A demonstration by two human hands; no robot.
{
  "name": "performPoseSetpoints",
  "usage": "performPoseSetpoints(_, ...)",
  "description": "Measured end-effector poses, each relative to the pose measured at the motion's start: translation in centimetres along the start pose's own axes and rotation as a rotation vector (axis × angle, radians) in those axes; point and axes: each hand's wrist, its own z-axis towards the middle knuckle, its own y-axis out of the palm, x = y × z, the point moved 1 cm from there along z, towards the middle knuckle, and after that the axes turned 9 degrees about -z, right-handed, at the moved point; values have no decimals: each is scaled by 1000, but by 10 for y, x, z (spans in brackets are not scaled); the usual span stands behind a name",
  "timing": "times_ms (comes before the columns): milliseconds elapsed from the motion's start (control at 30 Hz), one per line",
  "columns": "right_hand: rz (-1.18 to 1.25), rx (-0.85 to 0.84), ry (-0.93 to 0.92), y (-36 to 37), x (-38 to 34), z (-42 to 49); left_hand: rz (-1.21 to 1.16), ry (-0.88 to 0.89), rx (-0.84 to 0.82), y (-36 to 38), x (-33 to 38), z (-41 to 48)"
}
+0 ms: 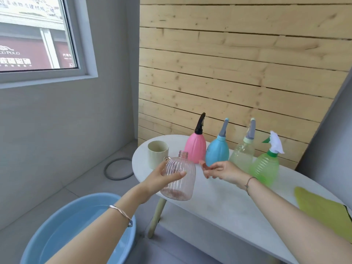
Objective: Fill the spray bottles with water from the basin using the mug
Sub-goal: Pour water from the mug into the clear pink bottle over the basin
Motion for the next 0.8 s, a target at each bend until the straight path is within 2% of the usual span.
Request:
performPoseSetpoints(100,70,1,3,13,14,7,-15,-18,18,-8,-8,2)
performPoseSetpoints(367,21,48,4,35,30,22,-21,-14,26,-21,-15,-2)
performPoseSetpoints(467,-107,246,-7,36,23,26,-24,-23,41,-29,-16,-4)
performPoseSetpoints(567,-137,415,-138,46,-5,27,-11,-42,74,-40,-17,-9)
performPoseSetpoints(633,-70,350,-185,62,-25,29,-20,-43,91,-47,-17,-14)
performPoseSetpoints(733,71,217,-121,89,-43,38,-50,-33,127,-57,-18,-22)
performPoseSetpoints(800,124,190,-64,106,-47,47,-66,-29,152,-65,-18,-30)
